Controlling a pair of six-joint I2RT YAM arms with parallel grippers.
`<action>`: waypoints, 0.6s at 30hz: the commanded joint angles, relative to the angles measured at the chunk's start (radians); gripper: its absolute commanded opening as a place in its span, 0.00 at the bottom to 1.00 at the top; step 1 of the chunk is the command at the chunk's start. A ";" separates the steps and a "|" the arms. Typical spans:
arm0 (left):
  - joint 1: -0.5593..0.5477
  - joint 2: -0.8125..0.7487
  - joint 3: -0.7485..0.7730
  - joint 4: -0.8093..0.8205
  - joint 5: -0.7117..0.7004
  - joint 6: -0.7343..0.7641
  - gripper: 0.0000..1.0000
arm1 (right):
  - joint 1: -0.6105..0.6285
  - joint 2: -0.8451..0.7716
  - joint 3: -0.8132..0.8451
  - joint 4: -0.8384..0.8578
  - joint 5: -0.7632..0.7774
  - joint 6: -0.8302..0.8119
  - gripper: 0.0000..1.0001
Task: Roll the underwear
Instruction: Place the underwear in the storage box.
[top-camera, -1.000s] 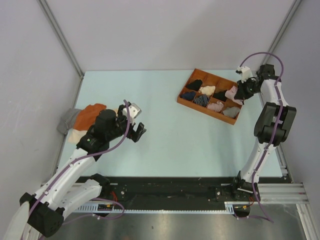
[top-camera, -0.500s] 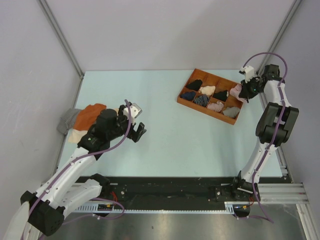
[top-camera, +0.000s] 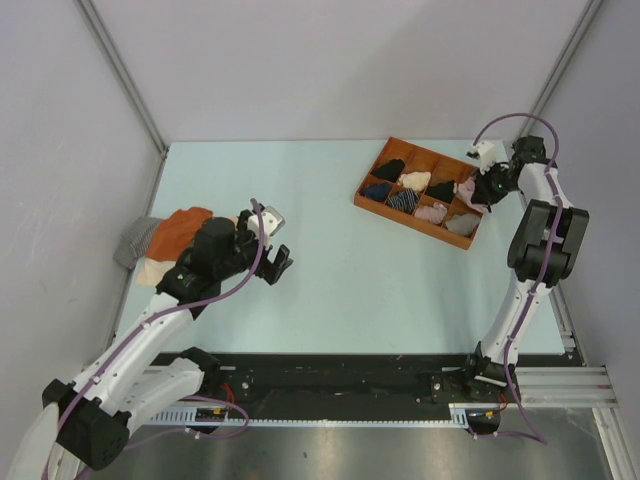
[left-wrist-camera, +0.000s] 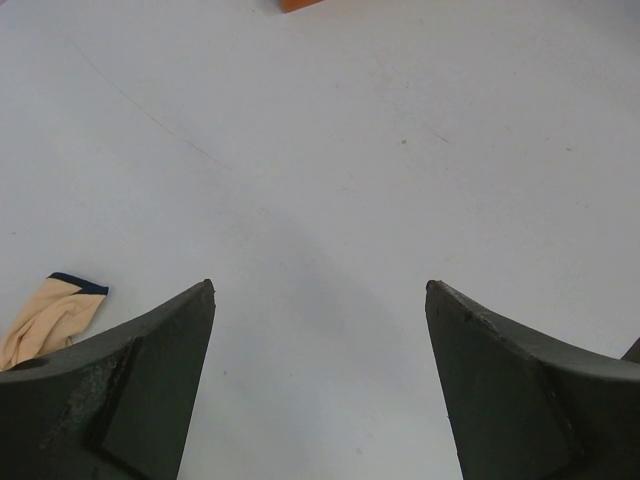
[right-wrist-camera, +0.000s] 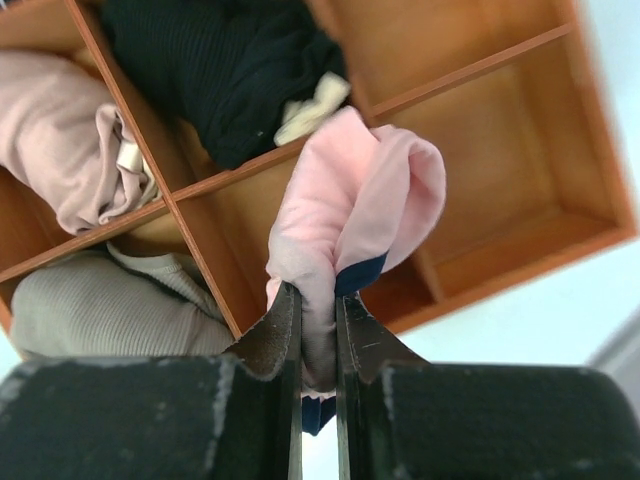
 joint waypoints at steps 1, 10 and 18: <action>0.010 0.000 0.001 0.004 -0.007 0.021 0.90 | 0.021 0.039 -0.017 -0.028 0.046 -0.045 0.00; 0.010 0.006 -0.002 0.004 -0.007 0.021 0.90 | 0.064 0.125 0.006 0.012 0.138 0.019 0.00; 0.010 0.011 0.000 0.001 -0.004 0.020 0.90 | 0.061 0.193 0.068 -0.057 0.176 0.064 0.05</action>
